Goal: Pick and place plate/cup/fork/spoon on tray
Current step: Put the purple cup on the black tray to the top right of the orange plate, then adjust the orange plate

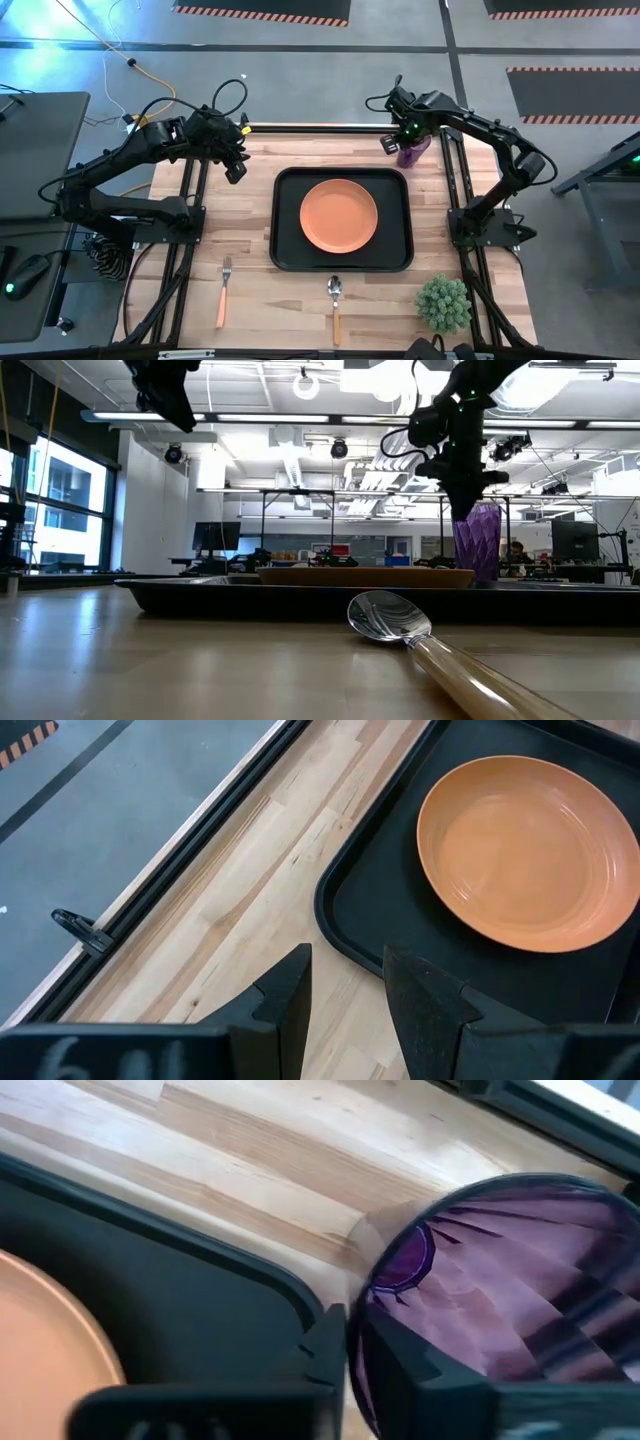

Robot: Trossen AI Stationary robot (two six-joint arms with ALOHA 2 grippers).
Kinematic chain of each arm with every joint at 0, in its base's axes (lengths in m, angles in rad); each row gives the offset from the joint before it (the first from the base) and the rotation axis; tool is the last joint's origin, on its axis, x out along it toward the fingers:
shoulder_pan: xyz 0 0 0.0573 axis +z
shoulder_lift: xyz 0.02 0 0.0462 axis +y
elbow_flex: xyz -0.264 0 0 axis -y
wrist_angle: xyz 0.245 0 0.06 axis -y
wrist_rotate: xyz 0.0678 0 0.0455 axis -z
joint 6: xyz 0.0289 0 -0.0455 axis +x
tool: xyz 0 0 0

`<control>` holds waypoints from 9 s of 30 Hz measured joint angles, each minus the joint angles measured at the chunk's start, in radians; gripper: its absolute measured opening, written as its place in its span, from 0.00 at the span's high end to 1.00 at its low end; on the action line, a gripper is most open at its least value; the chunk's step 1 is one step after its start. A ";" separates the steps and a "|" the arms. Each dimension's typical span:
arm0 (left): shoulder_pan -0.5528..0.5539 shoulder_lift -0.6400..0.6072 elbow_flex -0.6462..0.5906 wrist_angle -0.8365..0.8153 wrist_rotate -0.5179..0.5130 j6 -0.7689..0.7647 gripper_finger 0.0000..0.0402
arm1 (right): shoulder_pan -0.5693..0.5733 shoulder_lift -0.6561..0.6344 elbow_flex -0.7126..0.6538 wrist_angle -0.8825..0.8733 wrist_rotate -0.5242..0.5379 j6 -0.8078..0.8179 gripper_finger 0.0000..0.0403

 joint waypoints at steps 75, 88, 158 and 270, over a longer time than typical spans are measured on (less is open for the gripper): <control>0.000 0.000 0.000 0.000 0.001 -0.316 0.71 | 0.708 -0.224 0.001 -0.140 0.111 -0.065 1.00; 0.000 0.000 0.000 0.000 0.001 -0.341 0.71 | 0.680 -0.104 0.000 -0.116 0.082 -0.161 1.00; 0.000 0.000 0.000 0.000 0.001 -0.287 0.71 | 0.552 -0.079 0.001 -0.048 0.076 0.057 0.74; -0.323 0.814 0.002 0.321 -0.043 -0.803 0.71 | 0.807 -0.234 0.309 -0.333 0.247 0.497 0.74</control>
